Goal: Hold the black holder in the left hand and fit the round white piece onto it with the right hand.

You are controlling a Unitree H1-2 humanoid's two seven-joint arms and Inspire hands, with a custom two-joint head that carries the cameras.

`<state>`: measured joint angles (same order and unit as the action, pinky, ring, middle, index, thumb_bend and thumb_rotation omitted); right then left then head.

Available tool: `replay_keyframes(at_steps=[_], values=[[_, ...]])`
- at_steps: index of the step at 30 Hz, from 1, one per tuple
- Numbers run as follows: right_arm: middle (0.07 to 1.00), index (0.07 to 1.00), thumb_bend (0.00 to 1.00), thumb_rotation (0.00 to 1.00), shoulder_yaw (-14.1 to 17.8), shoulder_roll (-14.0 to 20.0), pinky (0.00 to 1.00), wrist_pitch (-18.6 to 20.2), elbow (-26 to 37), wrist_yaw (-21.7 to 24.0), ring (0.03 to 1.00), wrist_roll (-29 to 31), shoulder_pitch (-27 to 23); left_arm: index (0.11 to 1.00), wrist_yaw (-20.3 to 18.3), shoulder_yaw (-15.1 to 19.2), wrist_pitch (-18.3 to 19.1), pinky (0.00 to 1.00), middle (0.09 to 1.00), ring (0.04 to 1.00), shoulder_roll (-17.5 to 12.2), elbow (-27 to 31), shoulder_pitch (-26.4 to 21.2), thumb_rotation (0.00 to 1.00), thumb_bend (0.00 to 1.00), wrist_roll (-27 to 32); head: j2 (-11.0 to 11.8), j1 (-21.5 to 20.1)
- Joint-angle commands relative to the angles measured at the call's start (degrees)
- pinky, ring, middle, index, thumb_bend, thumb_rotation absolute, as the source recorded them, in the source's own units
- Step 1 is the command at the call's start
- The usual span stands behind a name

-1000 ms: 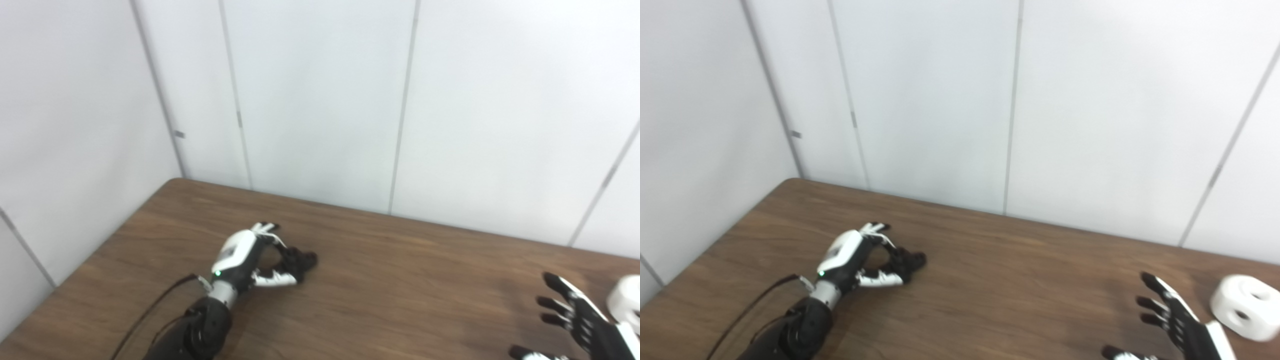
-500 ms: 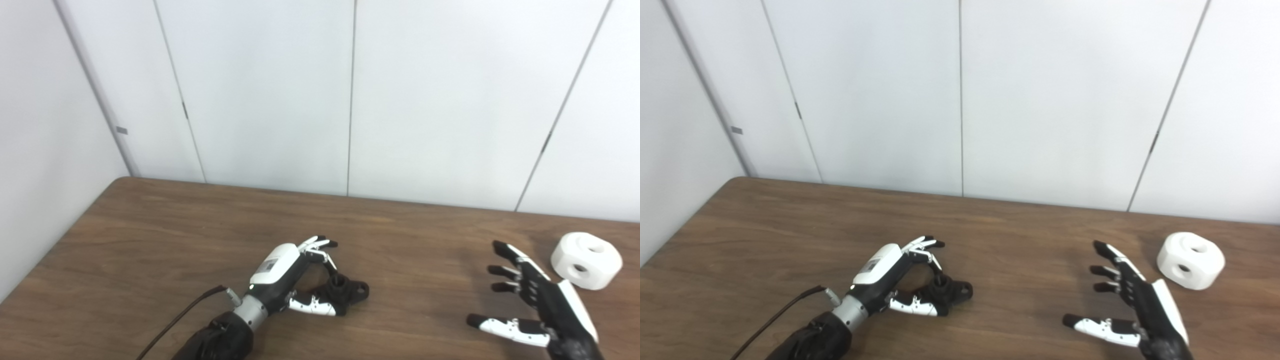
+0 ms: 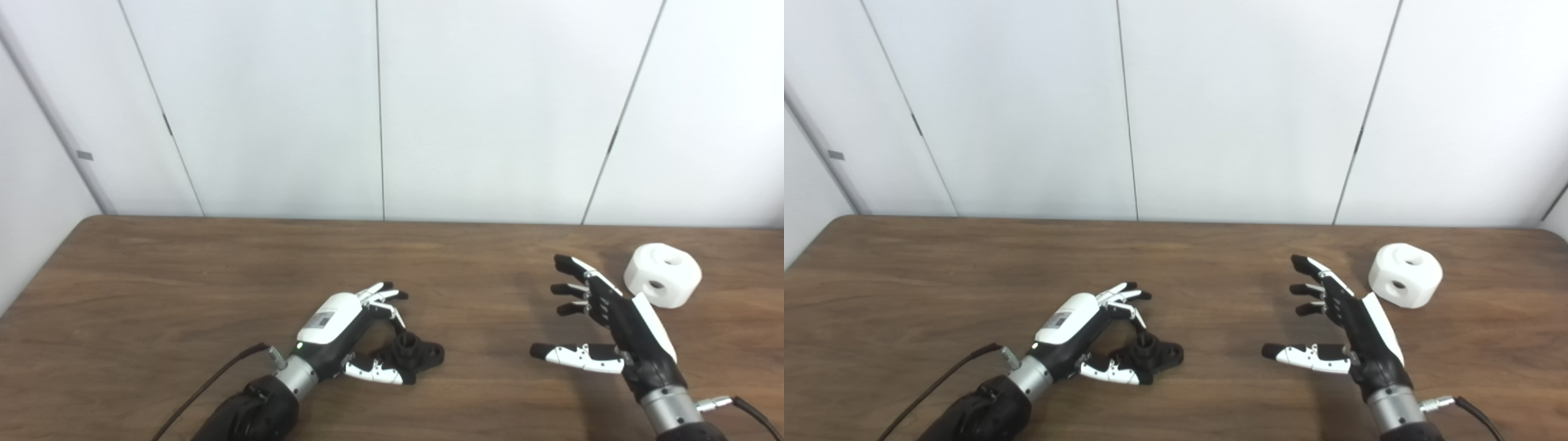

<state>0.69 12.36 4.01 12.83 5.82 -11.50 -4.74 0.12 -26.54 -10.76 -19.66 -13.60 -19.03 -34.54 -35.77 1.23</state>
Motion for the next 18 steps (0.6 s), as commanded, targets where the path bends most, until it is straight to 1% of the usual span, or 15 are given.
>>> replay_keyframes(at_steps=[1, 3, 5, 10, 13, 16, 18], values=[[0.89, 0.855, 0.69, 0.13, 0.6, 0.7, 0.62, -1.5, 2.4, -0.7, 0.778, 0.1, -2.0, 0.483, -5.3, -4.1, 4.6, 0.94, 0.881, 0.963, -0.9, -3.7, 1.9, 0.06, 0.52, -7.0, -0.2, -0.2], [0.889, 0.854, 0.7, 0.14, 0.8, 0.8, 0.63, -0.9, 2.8, -0.7, 0.783, 0.0, -2.2, 0.484, -6.0, -5.3, 6.0, 0.93, 0.875, 0.955, -1.3, -4.0, 1.6, 0.06, 0.52, -9.2, -0.2, -0.4], [0.889, 0.852, 0.7, 0.13, 0.8, 0.9, 0.63, -0.5, 3.3, -0.7, 0.783, -0.2, -2.3, 0.484, -6.1, -6.1, 6.5, 0.94, 0.868, 0.947, -1.4, -4.6, 1.3, 0.06, 0.52, -10.6, -0.3, -0.5], [0.891, 0.854, 0.69, 0.14, 0.7, 1.1, 0.62, 0.5, 4.2, -0.3, 0.782, -0.3, -2.5, 0.484, -6.5, -7.4, 7.3, 0.93, 0.862, 0.936, -1.5, -5.5, 0.9, 0.06, 0.52, -11.8, -0.3, -0.8], [0.89, 0.854, 0.69, 0.14, 0.7, 1.2, 0.61, 0.0, 4.3, -0.4, 0.776, -0.3, -2.6, 0.484, -6.4, -7.9, 7.5, 0.92, 0.857, 0.934, -1.5, -5.7, 0.9, 0.06, 0.52, -11.8, -0.2, -1.8], [0.892, 0.85, 0.7, 0.13, 0.5, 1.1, 0.62, -0.1, 4.7, -0.4, 0.78, -0.4, -3.0, 0.484, -6.9, -7.6, 7.9, 0.94, 0.862, 0.944, -1.6, -5.7, 1.0, 0.06, 0.52, -10.7, 0.4, -4.9], [0.889, 0.849, 0.71, 0.12, 0.4, 1.5, 0.63, 0.4, 5.4, -0.3, 0.78, -1.4, -3.4, 0.485, -7.0, -7.2, 7.9, 0.94, 0.866, 0.949, -1.9, -5.4, 1.3, 0.06, 0.52, -10.1, 1.5, -9.5]])
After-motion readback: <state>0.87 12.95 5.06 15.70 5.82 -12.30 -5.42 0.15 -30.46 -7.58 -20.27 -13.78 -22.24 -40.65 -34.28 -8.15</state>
